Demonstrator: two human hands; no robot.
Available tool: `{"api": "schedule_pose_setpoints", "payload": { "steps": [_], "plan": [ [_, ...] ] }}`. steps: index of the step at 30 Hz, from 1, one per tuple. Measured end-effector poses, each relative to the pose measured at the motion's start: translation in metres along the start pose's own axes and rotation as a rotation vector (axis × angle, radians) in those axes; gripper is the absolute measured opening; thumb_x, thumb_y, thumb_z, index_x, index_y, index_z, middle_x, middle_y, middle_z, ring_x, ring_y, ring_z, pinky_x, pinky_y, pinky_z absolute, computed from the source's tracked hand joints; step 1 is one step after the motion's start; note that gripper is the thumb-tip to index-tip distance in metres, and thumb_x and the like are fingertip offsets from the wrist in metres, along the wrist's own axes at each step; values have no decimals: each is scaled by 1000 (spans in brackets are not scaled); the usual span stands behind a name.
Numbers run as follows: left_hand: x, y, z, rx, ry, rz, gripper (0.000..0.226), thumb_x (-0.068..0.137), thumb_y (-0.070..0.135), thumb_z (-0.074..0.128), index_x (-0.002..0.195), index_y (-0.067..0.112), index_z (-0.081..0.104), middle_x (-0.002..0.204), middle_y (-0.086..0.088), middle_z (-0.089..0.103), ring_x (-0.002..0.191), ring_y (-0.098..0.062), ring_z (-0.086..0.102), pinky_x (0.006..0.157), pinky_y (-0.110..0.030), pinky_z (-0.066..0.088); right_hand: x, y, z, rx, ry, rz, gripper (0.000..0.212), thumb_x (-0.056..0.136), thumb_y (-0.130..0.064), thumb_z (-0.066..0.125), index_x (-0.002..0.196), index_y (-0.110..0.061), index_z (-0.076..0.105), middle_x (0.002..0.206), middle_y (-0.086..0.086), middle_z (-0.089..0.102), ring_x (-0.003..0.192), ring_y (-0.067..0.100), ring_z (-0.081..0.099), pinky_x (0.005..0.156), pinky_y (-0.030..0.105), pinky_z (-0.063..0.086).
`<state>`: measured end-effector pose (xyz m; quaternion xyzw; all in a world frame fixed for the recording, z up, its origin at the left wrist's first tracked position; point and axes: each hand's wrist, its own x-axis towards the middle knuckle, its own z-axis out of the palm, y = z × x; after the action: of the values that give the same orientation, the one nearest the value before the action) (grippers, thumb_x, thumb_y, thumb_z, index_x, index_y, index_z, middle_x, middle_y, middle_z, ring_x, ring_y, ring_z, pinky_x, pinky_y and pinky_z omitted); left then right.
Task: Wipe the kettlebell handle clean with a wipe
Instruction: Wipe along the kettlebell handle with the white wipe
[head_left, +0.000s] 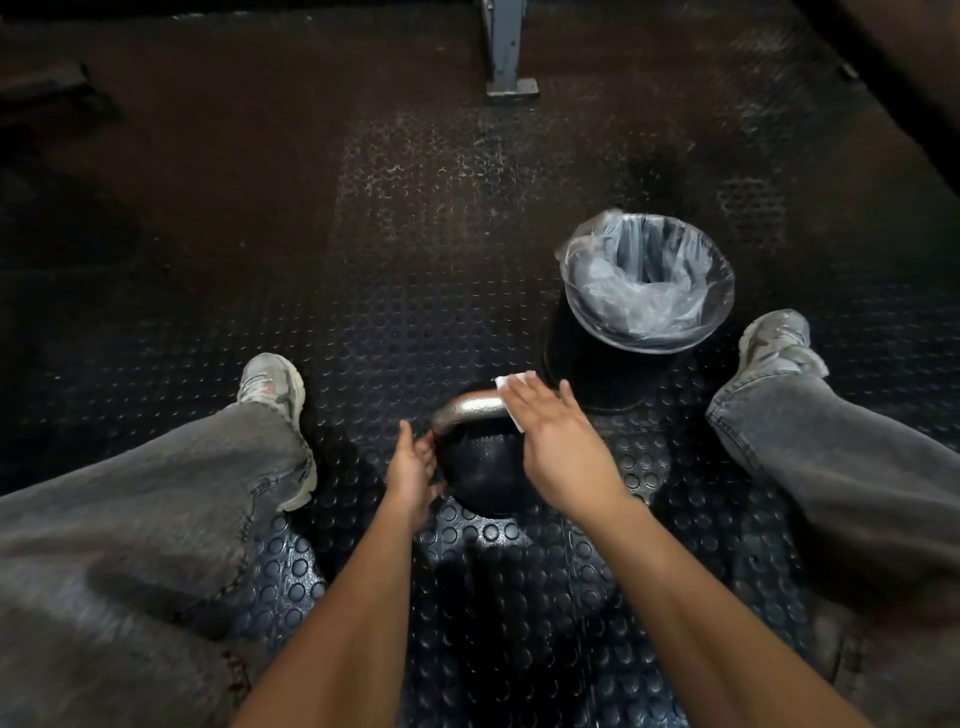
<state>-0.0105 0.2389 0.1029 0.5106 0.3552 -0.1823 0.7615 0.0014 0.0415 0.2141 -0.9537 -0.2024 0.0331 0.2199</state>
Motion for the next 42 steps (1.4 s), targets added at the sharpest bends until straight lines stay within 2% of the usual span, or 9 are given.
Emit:
{"api": "schedule_pose_setpoints", "payload": {
  "steps": [7, 16, 21, 23, 31, 33, 36, 38, 42],
  "plan": [
    [-4, 0, 3, 10, 16, 15, 78, 99, 68, 13, 144, 18, 52, 145, -6, 55, 139, -23, 44, 119, -54, 26, -17, 33, 2, 276, 98, 550, 56, 95, 2, 40, 150, -10, 44, 139, 17, 60, 121, 34, 60, 102, 36, 46],
    [-3, 0, 1, 16, 2, 7, 79, 98, 70, 13, 146, 19, 49, 147, -7, 53, 140, -25, 43, 119, -53, 27, -24, 14, 14, 153, 146, -5, 61, 92, 7, 45, 151, -11, 44, 158, 0, 39, 151, 16, 27, 125, 37, 16],
    [-2, -1, 0, 24, 19, 17, 79, 97, 70, 14, 146, 19, 49, 147, -7, 53, 141, -24, 43, 119, -53, 26, -31, 30, 28, 610, 253, 785, 52, 98, -4, 42, 146, -22, 51, 128, 13, 67, 101, 21, 64, 100, 42, 52],
    [-2, -1, 0, 20, 15, 14, 79, 98, 70, 13, 146, 18, 49, 147, -7, 53, 140, -24, 43, 119, -54, 26, -17, 35, 24, 653, 225, 884, 48, 98, -8, 42, 143, -20, 55, 128, 14, 67, 106, 26, 63, 100, 45, 52],
    [2, -2, 0, 6, 24, 5, 81, 95, 74, 15, 144, 22, 52, 144, -5, 57, 138, -23, 46, 119, -56, 25, -19, 13, 16, 239, 229, 71, 61, 91, 8, 42, 148, -12, 48, 155, -1, 44, 150, 14, 29, 125, 32, 14],
    [0, -2, 0, 16, 21, 11, 80, 96, 73, 14, 144, 22, 51, 144, -5, 56, 139, -23, 45, 119, -55, 24, -35, 17, 27, 312, 301, 163, 64, 92, 7, 43, 151, -18, 45, 155, -7, 43, 148, 9, 32, 124, 31, 18],
    [-2, -1, 2, 26, 16, 13, 78, 97, 70, 12, 145, 22, 51, 147, -5, 53, 141, -23, 42, 120, -54, 23, -36, 20, 25, 574, 322, 647, 59, 98, -1, 42, 151, -28, 45, 114, -2, 69, 90, 7, 66, 87, 19, 51],
    [-1, -2, 0, 25, 17, 16, 79, 97, 71, 12, 143, 22, 54, 145, -6, 56, 139, -23, 44, 120, -54, 24, -26, 26, 24, 631, 289, 787, 52, 100, -5, 41, 148, -25, 49, 90, 2, 70, 62, 7, 55, 61, 11, 46],
    [1, -3, -1, 16, 24, 13, 81, 94, 74, 15, 141, 22, 55, 141, -7, 59, 137, -24, 47, 119, -56, 25, -8, 18, 13, 443, 266, 443, 56, 97, 3, 41, 147, -19, 51, 145, 4, 56, 134, 21, 53, 117, 31, 36]
  ]
}}
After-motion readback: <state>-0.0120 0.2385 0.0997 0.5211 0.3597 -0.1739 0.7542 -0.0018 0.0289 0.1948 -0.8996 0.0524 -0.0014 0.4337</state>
